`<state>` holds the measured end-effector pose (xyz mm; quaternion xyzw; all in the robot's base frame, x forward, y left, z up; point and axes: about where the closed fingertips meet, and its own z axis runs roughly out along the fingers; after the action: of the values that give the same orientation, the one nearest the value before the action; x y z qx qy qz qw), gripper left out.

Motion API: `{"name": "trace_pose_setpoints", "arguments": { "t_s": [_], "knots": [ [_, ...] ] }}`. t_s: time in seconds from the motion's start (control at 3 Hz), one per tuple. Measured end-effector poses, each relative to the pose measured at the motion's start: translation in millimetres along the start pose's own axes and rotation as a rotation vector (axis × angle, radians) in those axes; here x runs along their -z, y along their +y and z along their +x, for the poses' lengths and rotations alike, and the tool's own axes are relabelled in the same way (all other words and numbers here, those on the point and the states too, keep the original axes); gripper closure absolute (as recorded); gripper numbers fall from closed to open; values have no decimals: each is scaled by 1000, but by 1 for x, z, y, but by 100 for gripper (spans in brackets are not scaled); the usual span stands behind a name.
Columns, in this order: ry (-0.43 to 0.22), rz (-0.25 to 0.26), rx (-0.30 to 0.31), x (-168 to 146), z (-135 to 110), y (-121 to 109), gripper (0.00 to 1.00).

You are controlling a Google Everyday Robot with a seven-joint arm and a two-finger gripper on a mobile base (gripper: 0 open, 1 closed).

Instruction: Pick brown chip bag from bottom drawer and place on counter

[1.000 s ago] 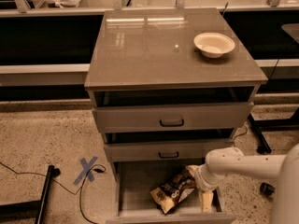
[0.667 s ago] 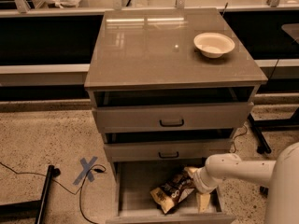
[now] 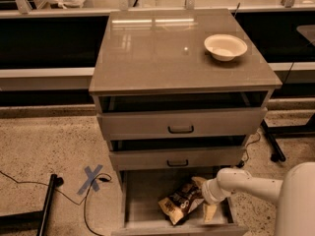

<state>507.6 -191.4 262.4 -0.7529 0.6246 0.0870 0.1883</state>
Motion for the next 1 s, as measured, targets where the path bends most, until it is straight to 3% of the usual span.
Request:
{"name": "trace_pose_setpoints", "arguments": {
  "t_s": [0.33,0.67,1.0],
  "knots": [
    [-48,-23,-74,-49,24,-11,2],
    [-97,-85,-130,-94,42,-4,25],
    [-121,-54,-145,-105,52,-23,48]
  ]
}}
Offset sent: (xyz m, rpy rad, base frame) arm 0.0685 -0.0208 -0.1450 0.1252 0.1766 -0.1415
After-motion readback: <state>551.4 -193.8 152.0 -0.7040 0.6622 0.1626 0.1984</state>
